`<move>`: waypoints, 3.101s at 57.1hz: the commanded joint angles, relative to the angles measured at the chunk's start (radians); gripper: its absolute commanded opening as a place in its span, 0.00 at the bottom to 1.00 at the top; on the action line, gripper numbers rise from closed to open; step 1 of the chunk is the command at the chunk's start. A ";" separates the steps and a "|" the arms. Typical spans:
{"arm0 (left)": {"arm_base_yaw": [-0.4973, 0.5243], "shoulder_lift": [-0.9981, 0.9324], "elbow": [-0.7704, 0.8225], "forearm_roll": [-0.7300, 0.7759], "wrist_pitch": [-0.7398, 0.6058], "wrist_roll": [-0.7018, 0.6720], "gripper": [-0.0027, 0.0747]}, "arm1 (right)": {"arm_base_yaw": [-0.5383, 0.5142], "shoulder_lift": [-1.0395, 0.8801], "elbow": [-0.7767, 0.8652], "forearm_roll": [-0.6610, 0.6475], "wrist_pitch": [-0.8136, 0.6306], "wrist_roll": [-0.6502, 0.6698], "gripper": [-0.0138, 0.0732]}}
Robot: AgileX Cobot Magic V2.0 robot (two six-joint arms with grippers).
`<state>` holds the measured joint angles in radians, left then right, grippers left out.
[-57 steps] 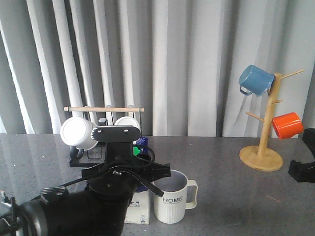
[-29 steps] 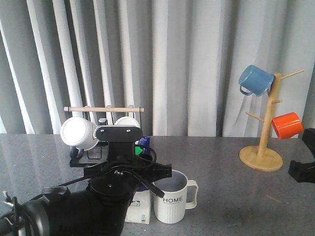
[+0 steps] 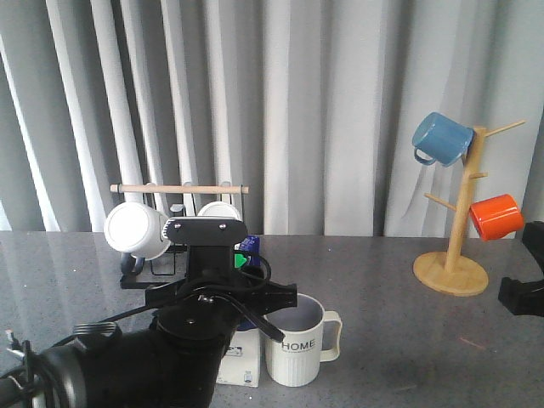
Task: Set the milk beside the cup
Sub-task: 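Carry the milk carton with the left gripper beside the white mug, then lower the carton onto the table and open the left gripper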
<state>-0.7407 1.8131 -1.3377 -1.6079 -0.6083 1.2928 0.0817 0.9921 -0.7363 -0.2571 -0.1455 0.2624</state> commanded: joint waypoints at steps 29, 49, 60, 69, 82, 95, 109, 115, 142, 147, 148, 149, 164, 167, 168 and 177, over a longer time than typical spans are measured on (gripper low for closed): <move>-0.007 -0.036 -0.032 0.022 0.001 -0.006 0.59 | -0.005 -0.015 -0.028 -0.008 -0.071 -0.002 0.15; -0.007 -0.039 -0.032 0.022 -0.013 -0.006 0.59 | -0.005 -0.015 -0.028 -0.008 -0.071 -0.002 0.15; -0.006 -0.059 -0.043 0.022 -0.047 -0.006 0.59 | -0.005 -0.015 -0.028 -0.008 -0.070 -0.002 0.15; -0.006 -0.074 -0.044 0.023 -0.060 -0.006 0.60 | -0.005 -0.015 -0.028 -0.008 -0.070 -0.002 0.15; -0.006 -0.085 -0.043 0.023 -0.063 -0.005 0.60 | -0.005 -0.015 -0.028 -0.008 -0.070 -0.002 0.15; -0.006 -0.122 -0.043 0.028 -0.116 -0.003 0.60 | -0.005 -0.015 -0.028 -0.008 -0.069 -0.002 0.15; -0.006 -0.187 -0.043 0.087 -0.112 -0.003 0.60 | -0.005 -0.015 -0.028 -0.008 -0.069 -0.002 0.15; -0.006 -0.214 -0.043 0.095 -0.102 -0.003 0.59 | -0.005 -0.015 -0.028 -0.008 -0.069 -0.002 0.15; -0.007 -0.334 -0.043 0.287 -0.078 -0.003 0.09 | -0.005 -0.015 -0.028 -0.008 -0.069 -0.002 0.15; -0.007 -0.348 -0.042 0.341 -0.078 -0.002 0.02 | -0.005 -0.015 -0.028 -0.008 -0.070 -0.002 0.15; -0.007 -0.350 -0.042 0.345 -0.080 -0.002 0.02 | -0.005 -0.015 -0.028 -0.008 -0.070 -0.002 0.15; -0.007 -0.353 -0.042 0.345 -0.080 -0.002 0.02 | -0.005 -0.015 -0.028 -0.008 -0.070 -0.002 0.15; -0.007 -0.361 -0.042 0.343 -0.084 -0.002 0.03 | -0.005 -0.015 -0.028 -0.008 -0.070 -0.002 0.15; -0.007 -0.361 -0.042 0.343 -0.083 -0.002 0.03 | -0.005 -0.015 -0.028 -0.008 -0.070 -0.002 0.15; -0.007 -0.361 -0.042 0.343 -0.083 -0.002 0.03 | -0.005 -0.015 -0.028 -0.008 -0.070 -0.002 0.15; -0.007 -0.361 -0.042 0.343 -0.081 -0.002 0.03 | -0.005 -0.015 -0.028 -0.008 -0.070 -0.002 0.15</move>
<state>-0.7407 1.4932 -1.3488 -1.3151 -0.6809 1.2920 0.0817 0.9921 -0.7363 -0.2571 -0.1455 0.2624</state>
